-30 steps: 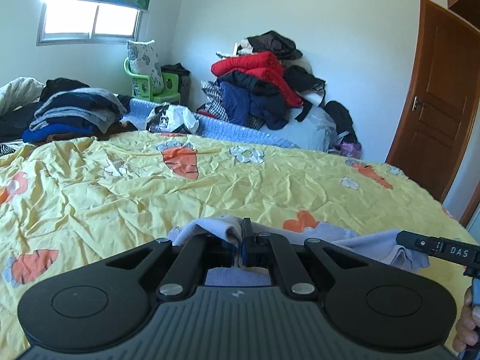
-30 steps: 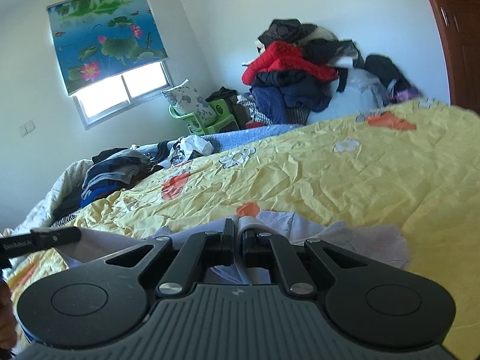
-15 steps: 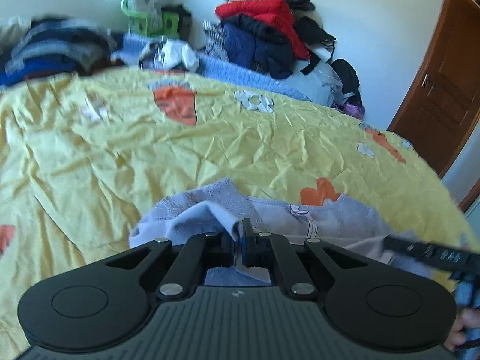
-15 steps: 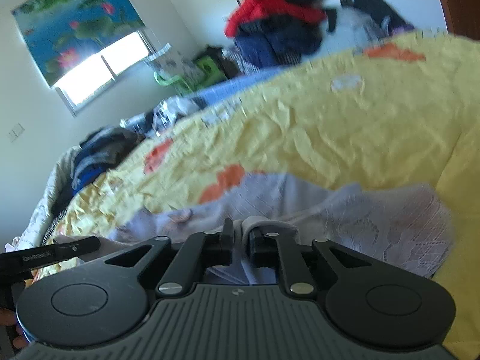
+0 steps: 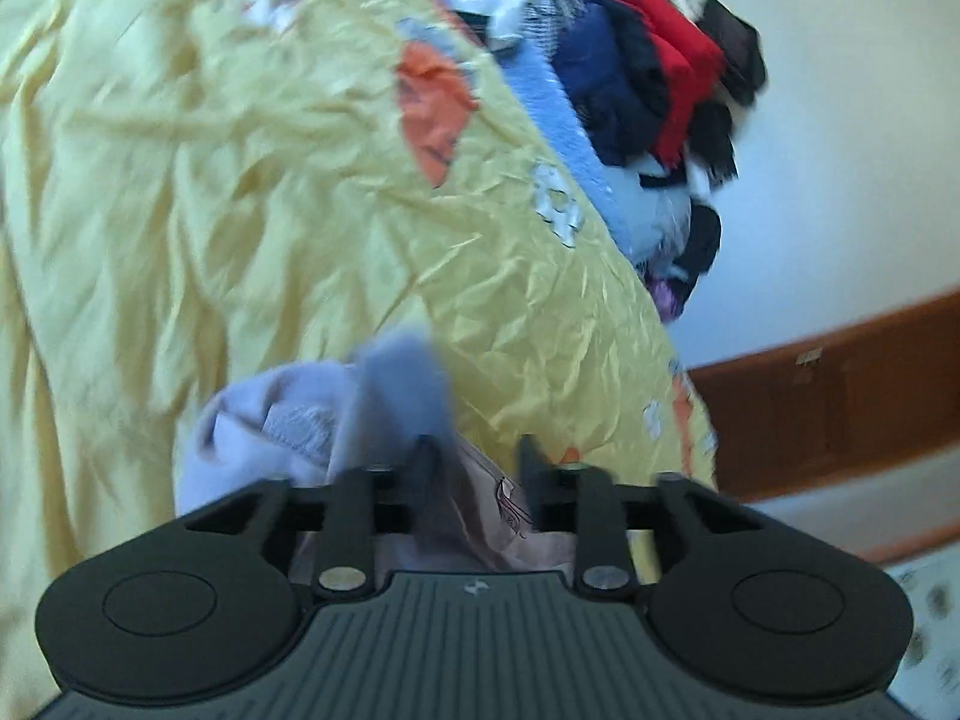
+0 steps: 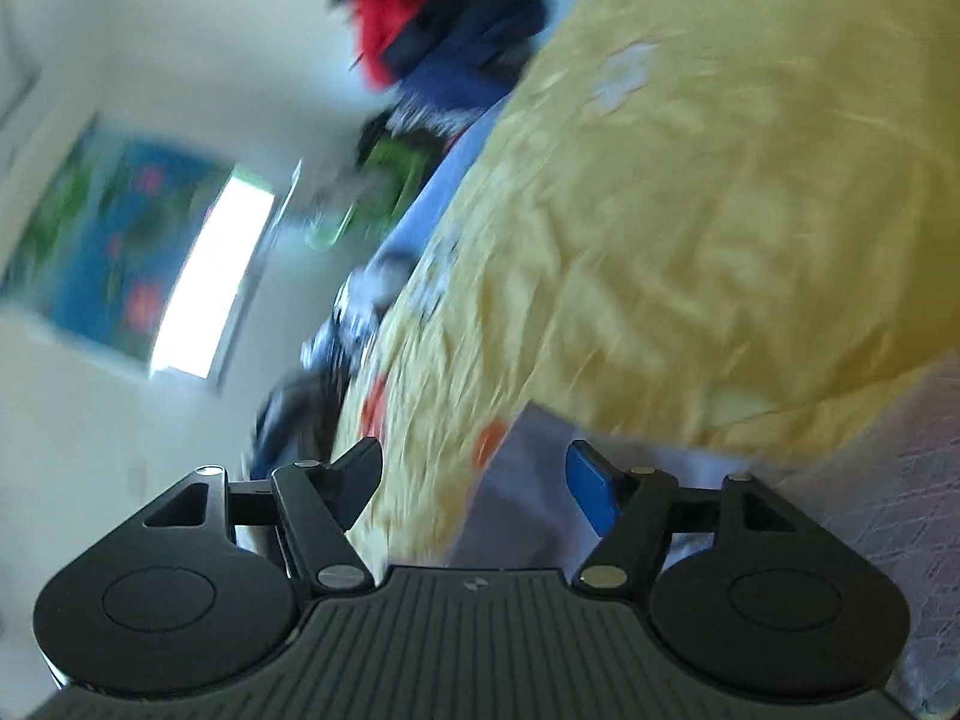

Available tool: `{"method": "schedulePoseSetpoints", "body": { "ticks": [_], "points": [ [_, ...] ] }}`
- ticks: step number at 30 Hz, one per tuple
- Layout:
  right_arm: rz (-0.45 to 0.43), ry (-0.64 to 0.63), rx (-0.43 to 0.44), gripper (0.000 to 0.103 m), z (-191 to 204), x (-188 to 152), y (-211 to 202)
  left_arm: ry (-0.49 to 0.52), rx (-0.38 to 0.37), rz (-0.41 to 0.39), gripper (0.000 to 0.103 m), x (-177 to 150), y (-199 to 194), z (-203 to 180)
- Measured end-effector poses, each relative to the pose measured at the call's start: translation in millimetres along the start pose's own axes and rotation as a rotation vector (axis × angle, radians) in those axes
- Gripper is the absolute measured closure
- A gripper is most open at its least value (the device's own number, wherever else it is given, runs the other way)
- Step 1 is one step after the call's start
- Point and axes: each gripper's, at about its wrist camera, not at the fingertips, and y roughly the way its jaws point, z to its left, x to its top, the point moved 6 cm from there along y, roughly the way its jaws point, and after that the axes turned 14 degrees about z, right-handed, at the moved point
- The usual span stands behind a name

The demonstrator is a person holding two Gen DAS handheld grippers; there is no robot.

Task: Fold small clothes

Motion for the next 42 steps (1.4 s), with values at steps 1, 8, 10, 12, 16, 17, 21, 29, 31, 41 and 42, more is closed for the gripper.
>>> {"method": "schedulePoseSetpoints", "body": {
  "ticks": [1, 8, 10, 12, 16, 17, 21, 29, 31, 41, 42],
  "points": [
    [-0.008, 0.050, 0.027, 0.034, -6, 1, -2, -0.003, 0.009, -0.010, 0.046, -1, -1, 2],
    [-0.081, -0.165, -0.087, 0.033, 20, -21, -19, 0.139, 0.096, -0.151, 0.045, -4, -33, -16],
    [-0.001, -0.278, -0.086, 0.023, 36, -33, -12, 0.231, 0.181, -0.178, 0.045, -11, -34, -27],
    [0.144, -0.378, -0.100, 0.022, 50, -50, 12, 0.336, 0.277, -0.174, 0.045, -24, -28, -36],
    [0.304, -0.500, -0.202, 0.022, 57, -77, 60, 0.559, 0.460, -0.152, 0.044, -59, 0, -45],
    [0.310, -0.511, -0.238, 0.023, 56, -77, 72, 0.604, 0.522, -0.153, 0.044, -66, 10, -43],
    [0.120, -0.526, -0.434, 0.026, 52, -61, 75, 0.683, 0.704, -0.200, 0.044, -76, 26, -28],
    [0.109, -1.021, -0.662, 0.026, 88, -124, 79, 0.713, 0.747, -0.259, 0.043, -91, 28, -15],
    [0.192, -1.010, -0.670, 0.031, 84, -126, 98, 0.699, 0.744, -0.266, 0.040, -95, 27, -13],
    [0.081, -0.804, -0.705, 0.031, 88, -98, 118, 0.692, 0.731, -0.270, 0.035, -99, 27, -9],
    [0.058, -0.821, -0.695, 0.029, 93, -101, 109, 0.693, 0.730, -0.271, 0.034, -99, 27, -8]
  ]
}}
